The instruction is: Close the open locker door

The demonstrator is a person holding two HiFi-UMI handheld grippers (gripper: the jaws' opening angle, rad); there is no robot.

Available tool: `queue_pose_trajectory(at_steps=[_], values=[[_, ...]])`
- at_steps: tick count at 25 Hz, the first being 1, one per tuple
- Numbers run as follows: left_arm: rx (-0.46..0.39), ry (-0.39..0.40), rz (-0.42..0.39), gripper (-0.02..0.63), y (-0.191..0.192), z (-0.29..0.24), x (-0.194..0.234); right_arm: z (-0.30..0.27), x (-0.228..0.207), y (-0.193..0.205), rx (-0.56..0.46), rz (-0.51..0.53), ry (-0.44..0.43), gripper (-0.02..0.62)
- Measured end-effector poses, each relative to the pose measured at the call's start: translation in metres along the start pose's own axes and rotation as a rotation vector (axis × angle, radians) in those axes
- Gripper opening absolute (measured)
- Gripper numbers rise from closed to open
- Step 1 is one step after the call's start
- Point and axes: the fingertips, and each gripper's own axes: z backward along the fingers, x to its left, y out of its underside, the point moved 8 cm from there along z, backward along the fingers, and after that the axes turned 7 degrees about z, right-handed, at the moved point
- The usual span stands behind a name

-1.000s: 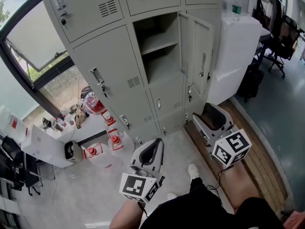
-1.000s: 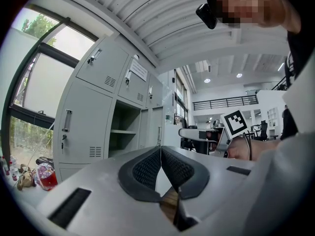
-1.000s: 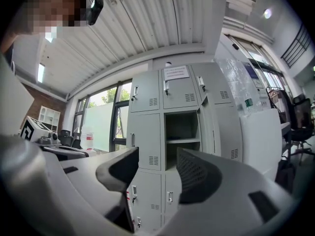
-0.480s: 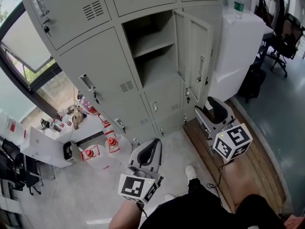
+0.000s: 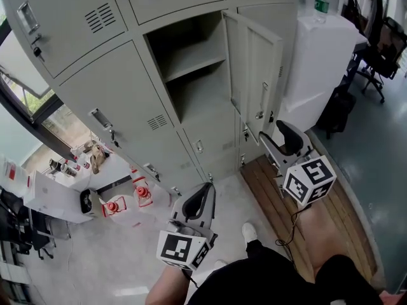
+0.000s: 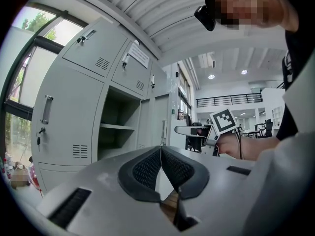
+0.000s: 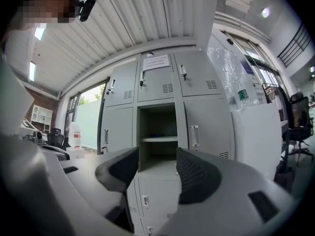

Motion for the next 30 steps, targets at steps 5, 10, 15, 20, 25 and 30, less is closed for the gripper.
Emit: queue_pose_trajectory(at_steps=[5,10,15,20,25,30], values=[[0.007,-0.009,0.014,0.017,0.000,-0.023,0.003,-0.018,-0.023,0.005,-0.001,-0.017,0.002,0.278],[0.011,-0.018,0.006,0.017,0.001,-0.042,0.009,-0.034,-0.040,0.011,0.003,-0.027,-0.001,0.278],[0.008,-0.031,-0.005,0.017,0.001,-0.058,0.015,-0.049,-0.053,0.014,-0.001,-0.035,-0.015,0.278],[0.008,-0.039,-0.006,0.017,0.000,-0.071,0.017,-0.059,-0.060,0.014,-0.005,-0.028,-0.043,0.277],[0.007,-0.040,-0.010,0.017,-0.001,-0.082,0.016,-0.065,-0.064,0.013,-0.006,-0.023,-0.065,0.268],[0.005,-0.049,-0.011,0.017,-0.003,-0.091,0.015,-0.070,-0.066,0.012,-0.004,-0.011,-0.098,0.193]])
